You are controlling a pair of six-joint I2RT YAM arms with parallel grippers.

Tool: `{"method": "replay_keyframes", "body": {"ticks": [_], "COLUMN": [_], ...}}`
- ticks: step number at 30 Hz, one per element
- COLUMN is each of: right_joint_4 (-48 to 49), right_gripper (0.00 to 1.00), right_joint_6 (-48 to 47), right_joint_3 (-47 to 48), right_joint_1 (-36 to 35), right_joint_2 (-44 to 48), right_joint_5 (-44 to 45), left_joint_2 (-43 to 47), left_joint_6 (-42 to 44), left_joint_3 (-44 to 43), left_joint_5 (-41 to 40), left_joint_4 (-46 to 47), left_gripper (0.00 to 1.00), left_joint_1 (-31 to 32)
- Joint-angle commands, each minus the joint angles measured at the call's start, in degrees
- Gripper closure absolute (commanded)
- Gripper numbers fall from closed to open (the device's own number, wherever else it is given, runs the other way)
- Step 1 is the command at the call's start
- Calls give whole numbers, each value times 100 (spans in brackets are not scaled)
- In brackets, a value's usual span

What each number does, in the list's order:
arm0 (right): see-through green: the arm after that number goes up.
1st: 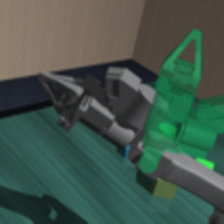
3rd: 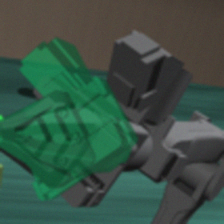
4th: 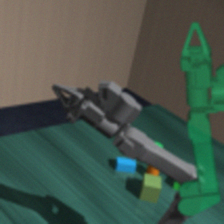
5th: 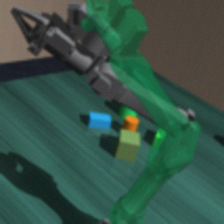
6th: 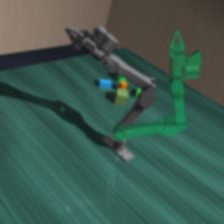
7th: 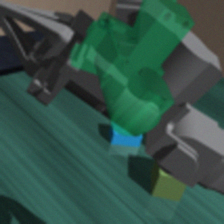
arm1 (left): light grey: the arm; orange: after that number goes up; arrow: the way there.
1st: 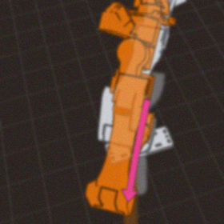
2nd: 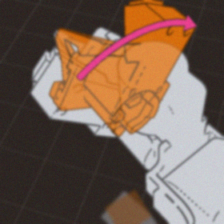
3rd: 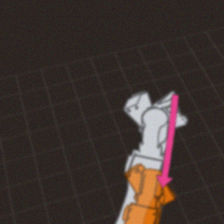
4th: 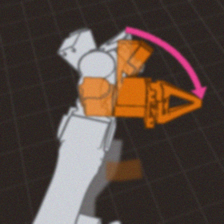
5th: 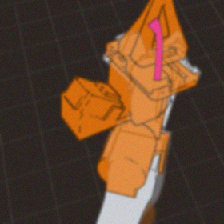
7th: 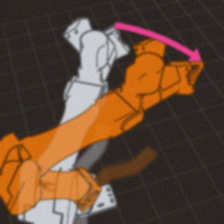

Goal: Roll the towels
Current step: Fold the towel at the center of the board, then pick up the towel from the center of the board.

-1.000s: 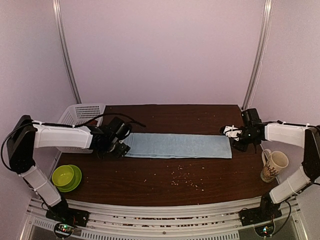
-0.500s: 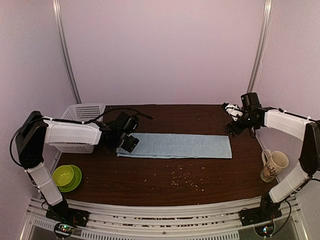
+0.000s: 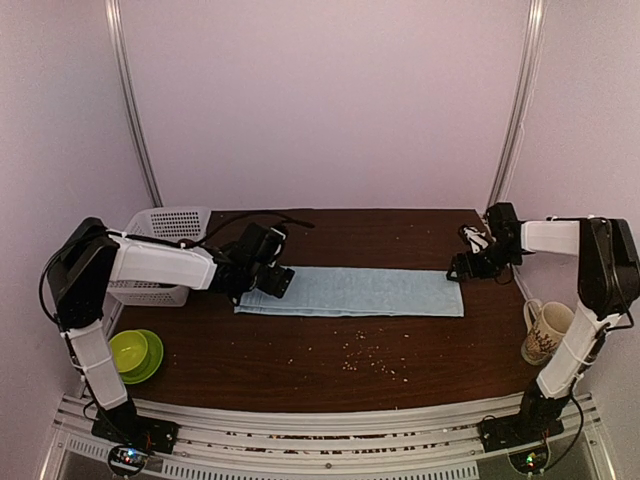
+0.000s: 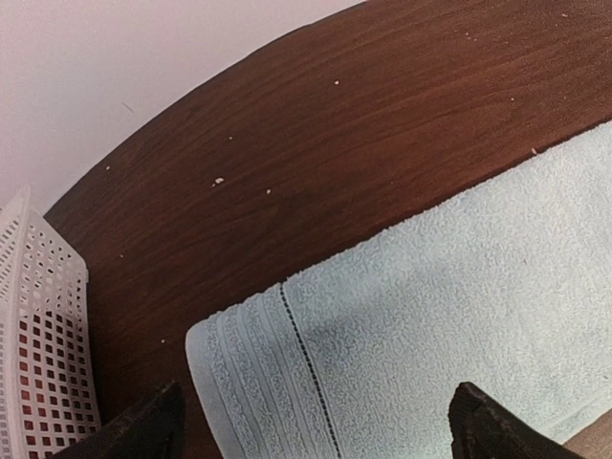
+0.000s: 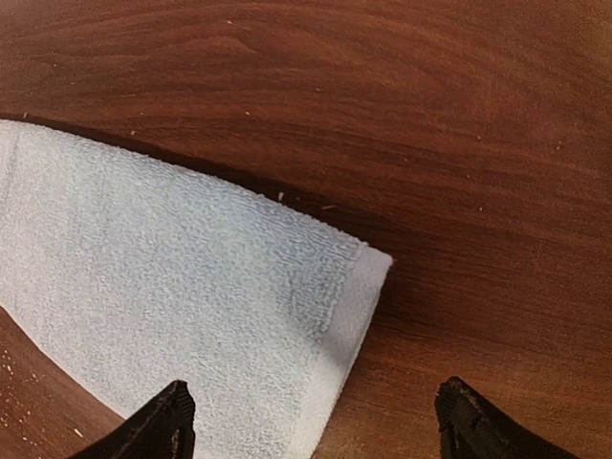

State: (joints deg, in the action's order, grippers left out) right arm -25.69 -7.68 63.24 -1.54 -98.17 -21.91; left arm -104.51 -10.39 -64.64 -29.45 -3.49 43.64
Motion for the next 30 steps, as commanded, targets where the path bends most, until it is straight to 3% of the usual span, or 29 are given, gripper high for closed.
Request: {"method": "replay_keyframes", "body": {"ticks": [1,13,20,30], "right_joint_4": [59,27,-52,-73], "right_gripper": [17,33,36,38], "right_joint_6": [287,190,153,104], "right_joint_3": [-132,-137,-68,-45], "right_joint_1": [198,286,277,268], "right_joint_2": [-344,-587,-708,-742], "right_joint_5": [-362,-419,-608,-645], "left_joint_2": [-166,-1061,-1548,-2168], "left_joint_6": [-190,-664,-470,-387], "left_joint_3": [-231,-987,-1189,-1489], "left_joint_5": [376,350,-881,-1235], "left_joint_4": [583,537,670,296], "left_gripper": [2,6,8,11], "left_joint_1": [-275,-979,-991,-989]}}
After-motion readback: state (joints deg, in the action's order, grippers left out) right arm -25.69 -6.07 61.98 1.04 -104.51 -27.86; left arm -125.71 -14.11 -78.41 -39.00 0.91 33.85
